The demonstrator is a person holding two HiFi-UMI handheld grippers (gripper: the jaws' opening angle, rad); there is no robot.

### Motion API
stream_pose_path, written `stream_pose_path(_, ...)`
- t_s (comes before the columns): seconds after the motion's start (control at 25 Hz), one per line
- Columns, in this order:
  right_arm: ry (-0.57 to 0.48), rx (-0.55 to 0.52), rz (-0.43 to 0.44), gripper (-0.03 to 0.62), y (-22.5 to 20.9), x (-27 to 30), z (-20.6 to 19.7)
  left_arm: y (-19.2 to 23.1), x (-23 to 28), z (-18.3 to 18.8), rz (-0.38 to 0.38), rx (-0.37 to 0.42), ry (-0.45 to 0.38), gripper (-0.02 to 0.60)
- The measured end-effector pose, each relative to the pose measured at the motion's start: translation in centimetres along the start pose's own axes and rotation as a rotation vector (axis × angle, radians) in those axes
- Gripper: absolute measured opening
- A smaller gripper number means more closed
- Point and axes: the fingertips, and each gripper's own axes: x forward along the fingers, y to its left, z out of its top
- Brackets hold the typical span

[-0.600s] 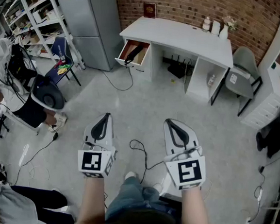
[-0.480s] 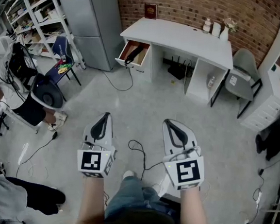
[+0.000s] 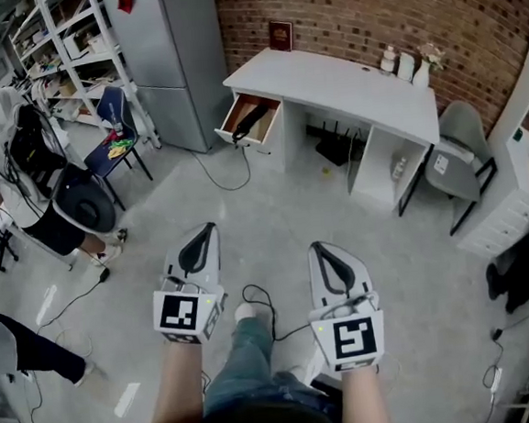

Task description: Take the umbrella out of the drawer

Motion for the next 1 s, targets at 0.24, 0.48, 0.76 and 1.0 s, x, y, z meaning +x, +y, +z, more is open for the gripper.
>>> stream_pose_path(0.24,0.003,0.017,-0.002,-0.008,-1.2,6.6,-0.9,3.6,5.6,-2.4,-0.024,-0.02,0.022,-0.003)
stream_pose_path(0.48,0.032,0.043,-0.023,-0.008,-2.0,17.0,-1.0,9.8,13.6,-3.9,-0.09,0.035,0.06,-0.003)
stream_pose_path(0.76,0.056,0.042,-0.063,-0.008,-2.0,28.9,-0.6,18.0,22.8,-5.1,-0.147,0.049,0.058,-0.003)
stream_pose_path(1.0,0.079,0.038,-0.085,-0.008,-3.2,35.2,-0.5,21.4,28.0,-5.8,-0.177,0.042,0.042,-0.003)
